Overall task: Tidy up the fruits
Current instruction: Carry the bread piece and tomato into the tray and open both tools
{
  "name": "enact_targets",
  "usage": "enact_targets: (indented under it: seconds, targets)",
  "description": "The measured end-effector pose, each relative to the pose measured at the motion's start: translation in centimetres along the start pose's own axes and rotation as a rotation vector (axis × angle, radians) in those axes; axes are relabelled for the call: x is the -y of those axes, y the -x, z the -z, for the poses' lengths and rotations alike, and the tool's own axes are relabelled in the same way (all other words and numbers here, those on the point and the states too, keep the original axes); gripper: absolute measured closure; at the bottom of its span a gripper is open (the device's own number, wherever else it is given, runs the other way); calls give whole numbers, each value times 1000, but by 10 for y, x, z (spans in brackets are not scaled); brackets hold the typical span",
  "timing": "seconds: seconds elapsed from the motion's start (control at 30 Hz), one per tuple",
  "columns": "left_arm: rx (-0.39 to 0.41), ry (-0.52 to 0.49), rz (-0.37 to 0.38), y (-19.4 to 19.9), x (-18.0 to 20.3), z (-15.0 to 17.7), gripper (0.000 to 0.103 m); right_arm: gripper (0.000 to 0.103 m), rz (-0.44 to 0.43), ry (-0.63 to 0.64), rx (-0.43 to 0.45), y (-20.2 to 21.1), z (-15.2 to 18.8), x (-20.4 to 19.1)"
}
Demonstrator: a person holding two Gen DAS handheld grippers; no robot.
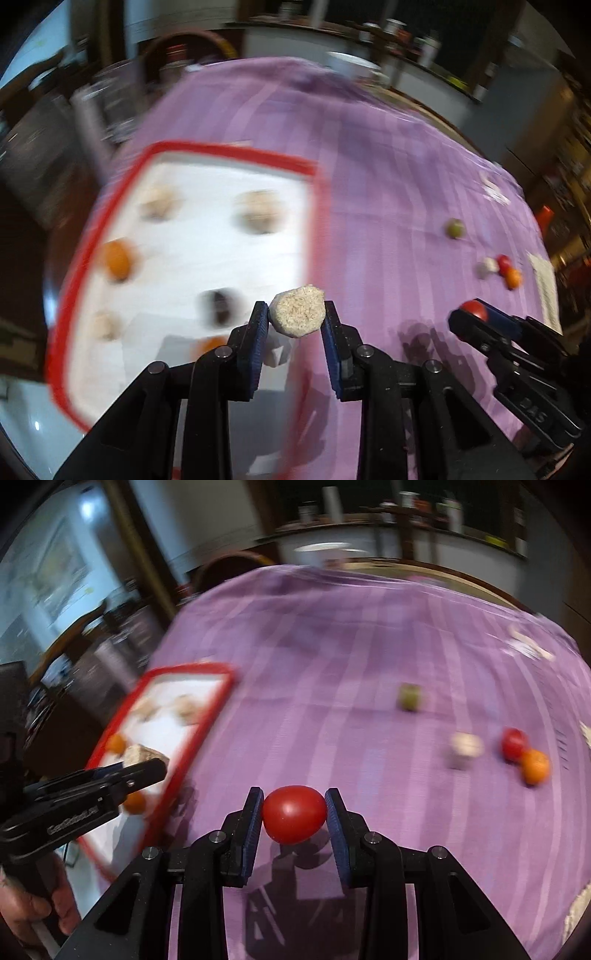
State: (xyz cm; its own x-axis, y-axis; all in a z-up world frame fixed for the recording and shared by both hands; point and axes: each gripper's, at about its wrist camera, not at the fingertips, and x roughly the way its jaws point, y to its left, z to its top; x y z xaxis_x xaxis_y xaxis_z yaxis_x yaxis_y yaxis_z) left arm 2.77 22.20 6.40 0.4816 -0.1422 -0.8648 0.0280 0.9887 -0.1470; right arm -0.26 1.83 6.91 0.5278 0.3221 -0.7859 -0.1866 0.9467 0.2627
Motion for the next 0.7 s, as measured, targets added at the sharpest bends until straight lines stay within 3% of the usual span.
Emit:
enact_targets:
  seconds: [0.17,0.33,0.7]
  targets:
    - [-9,76,-70,13,-70,14,75,66,-84,69,-30,-27,-6,-69]
    - [-22,106,-70,11,-104,17,75,66,-79,120,-39,-56,-17,-113]
    - [-19,47,-32,-19,-94,-24,75,65,39,123,-54,-97,-41,-130]
